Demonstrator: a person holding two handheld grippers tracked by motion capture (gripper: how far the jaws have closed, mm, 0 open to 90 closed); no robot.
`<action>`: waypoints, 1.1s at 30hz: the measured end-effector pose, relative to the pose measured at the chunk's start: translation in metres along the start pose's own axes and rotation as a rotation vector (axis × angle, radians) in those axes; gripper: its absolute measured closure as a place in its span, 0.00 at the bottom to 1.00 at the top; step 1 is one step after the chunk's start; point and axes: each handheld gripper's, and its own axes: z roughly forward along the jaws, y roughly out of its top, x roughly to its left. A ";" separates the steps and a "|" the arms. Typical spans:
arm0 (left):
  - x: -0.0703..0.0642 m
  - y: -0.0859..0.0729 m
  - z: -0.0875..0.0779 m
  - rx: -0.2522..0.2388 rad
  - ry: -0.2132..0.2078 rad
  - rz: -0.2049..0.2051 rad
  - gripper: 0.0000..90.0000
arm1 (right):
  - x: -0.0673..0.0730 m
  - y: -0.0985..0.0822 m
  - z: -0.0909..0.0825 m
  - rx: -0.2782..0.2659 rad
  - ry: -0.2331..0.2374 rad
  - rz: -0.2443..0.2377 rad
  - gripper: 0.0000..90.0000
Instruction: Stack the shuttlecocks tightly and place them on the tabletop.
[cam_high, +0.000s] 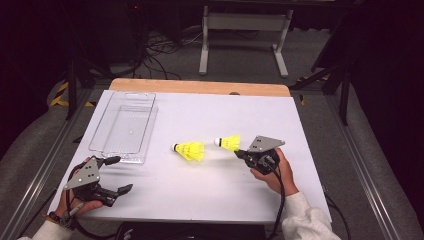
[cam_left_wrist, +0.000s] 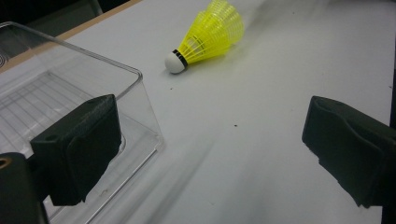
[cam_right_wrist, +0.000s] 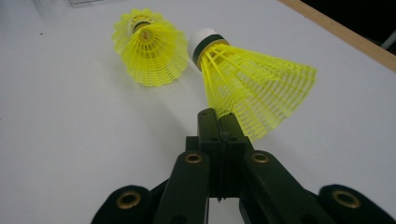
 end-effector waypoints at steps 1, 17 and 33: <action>0.000 0.000 0.000 0.000 0.000 -0.001 0.06 | 0.001 0.000 0.002 0.005 0.003 -0.001 1.00; -0.002 -0.004 -0.006 0.003 0.012 -0.006 0.06 | 0.016 0.008 0.037 0.084 0.050 -0.041 1.00; -0.003 -0.007 -0.010 0.004 0.033 -0.020 0.06 | 0.026 0.023 0.070 0.120 0.065 -0.010 1.00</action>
